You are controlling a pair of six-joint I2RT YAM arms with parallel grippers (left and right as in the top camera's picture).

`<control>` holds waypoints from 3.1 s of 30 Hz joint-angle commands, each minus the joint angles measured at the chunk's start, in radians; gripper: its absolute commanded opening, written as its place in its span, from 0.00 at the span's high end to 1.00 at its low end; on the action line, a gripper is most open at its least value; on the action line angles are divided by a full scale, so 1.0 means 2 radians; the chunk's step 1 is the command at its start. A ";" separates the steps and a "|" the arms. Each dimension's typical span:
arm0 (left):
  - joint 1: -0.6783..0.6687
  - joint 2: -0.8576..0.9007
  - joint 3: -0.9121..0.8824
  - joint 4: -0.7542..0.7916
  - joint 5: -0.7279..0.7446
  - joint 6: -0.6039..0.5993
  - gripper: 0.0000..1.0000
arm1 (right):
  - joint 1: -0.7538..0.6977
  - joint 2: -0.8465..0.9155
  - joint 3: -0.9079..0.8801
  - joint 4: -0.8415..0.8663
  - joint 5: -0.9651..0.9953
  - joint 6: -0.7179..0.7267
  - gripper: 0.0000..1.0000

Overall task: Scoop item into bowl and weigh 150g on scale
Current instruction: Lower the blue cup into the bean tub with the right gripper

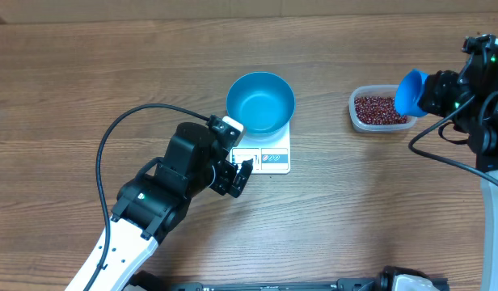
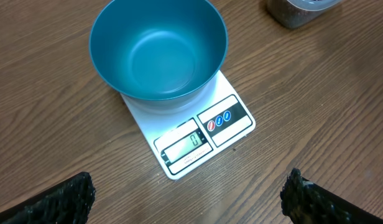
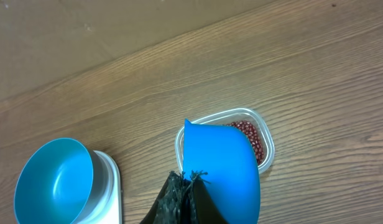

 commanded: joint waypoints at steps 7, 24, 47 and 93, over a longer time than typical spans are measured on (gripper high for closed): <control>0.003 -0.001 0.010 0.002 0.005 0.010 0.00 | -0.001 0.003 0.012 -0.016 -0.004 -0.026 0.96; 0.003 -0.001 0.010 0.008 0.005 0.010 0.01 | 0.027 0.101 0.027 -0.034 0.063 -0.109 0.96; 0.003 -0.001 0.010 0.010 0.005 0.010 0.00 | 0.114 0.231 0.058 0.019 0.290 -0.128 0.96; 0.003 -0.001 0.010 0.009 0.006 0.010 0.00 | 0.112 0.290 0.041 0.014 0.164 -0.112 0.96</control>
